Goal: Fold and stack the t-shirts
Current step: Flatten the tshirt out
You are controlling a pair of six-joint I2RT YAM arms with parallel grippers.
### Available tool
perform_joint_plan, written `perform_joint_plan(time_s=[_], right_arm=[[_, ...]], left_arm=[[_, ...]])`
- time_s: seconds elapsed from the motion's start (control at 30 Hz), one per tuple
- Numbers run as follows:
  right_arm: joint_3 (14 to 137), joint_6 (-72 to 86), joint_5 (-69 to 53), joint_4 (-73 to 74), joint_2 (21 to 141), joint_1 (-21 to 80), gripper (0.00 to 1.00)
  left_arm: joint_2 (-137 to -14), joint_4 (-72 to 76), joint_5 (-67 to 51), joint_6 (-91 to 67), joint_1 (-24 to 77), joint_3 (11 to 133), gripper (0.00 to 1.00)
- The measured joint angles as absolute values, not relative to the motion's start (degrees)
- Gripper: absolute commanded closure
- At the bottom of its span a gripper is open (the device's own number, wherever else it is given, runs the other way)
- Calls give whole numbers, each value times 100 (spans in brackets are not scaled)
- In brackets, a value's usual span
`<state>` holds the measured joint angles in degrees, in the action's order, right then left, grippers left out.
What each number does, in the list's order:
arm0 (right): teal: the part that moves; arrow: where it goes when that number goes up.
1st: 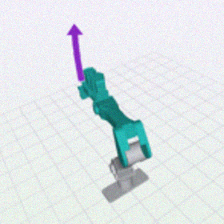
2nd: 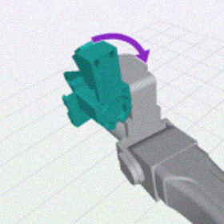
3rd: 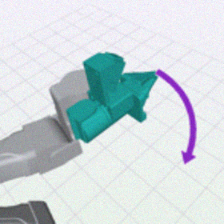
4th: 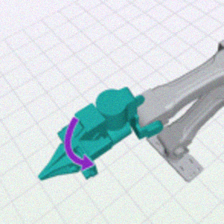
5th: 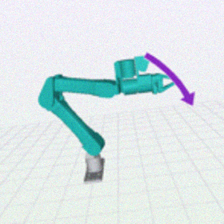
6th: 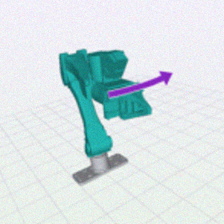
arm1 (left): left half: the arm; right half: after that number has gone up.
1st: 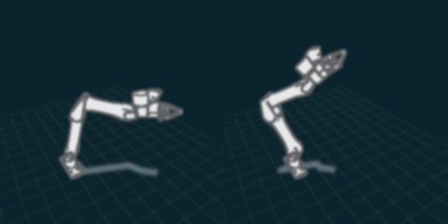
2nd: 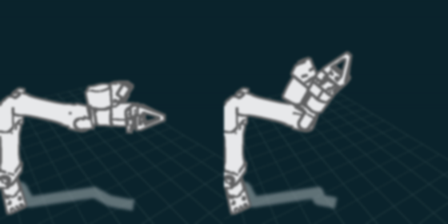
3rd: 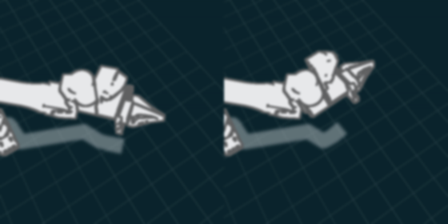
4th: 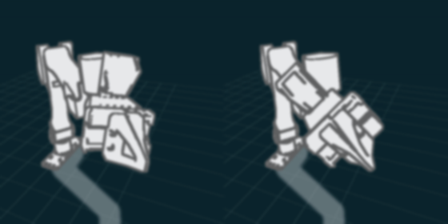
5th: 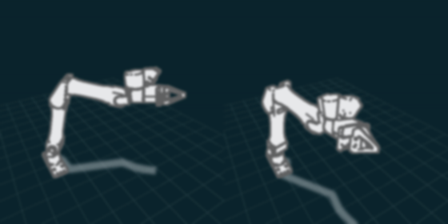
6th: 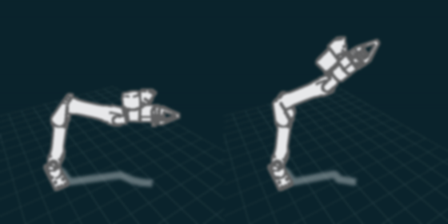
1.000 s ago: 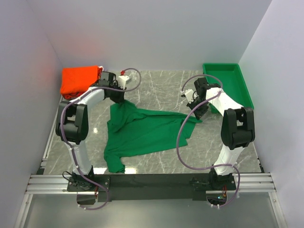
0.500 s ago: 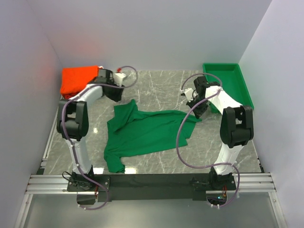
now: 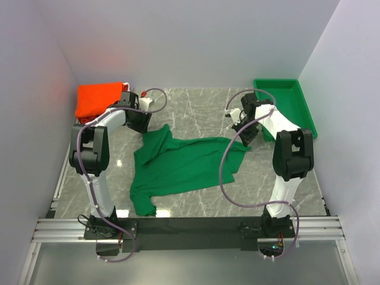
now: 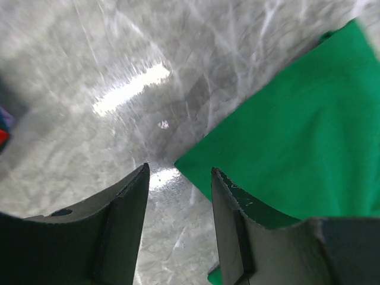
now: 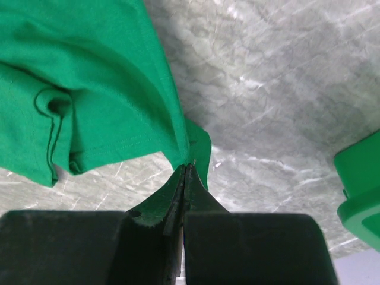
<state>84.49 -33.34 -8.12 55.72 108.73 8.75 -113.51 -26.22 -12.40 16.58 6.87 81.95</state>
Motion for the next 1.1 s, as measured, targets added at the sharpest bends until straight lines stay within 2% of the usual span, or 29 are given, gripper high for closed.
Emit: perform_joint_plan(time_s=[0.17,0.43,0.53,0.63,0.67,0.77,0.97,1.1], right_arm=[[8514,-3286,-803,5616,11008,875,100],[8514,-3291,-751,5629,11006,875,100],[8510,-3291,-731,5627,11006,875,100],[8499,-3288,-703,5614,11006,875,100],[8495,-3288,-694,5614,11006,875,100],[8495,-3286,-661,5575,10997,873,100],[8521,-3262,-534,5430,10873,847,100],[8694,-3232,-399,5330,10792,779,100]], left_arm=[[-11557,-2644,-1155,1507,683,8101,53],[-11574,-2506,-1066,1376,753,8042,50],[-11577,-2414,-1004,1358,864,8029,52],[-11592,-2346,-871,1315,1041,8027,65],[-11603,-2316,-840,1267,1103,8031,79],[-11627,-2316,-773,1219,1223,8079,99],[-11627,-2530,-768,1232,1035,8283,99],[-11592,-2783,-803,1256,591,9024,99]])
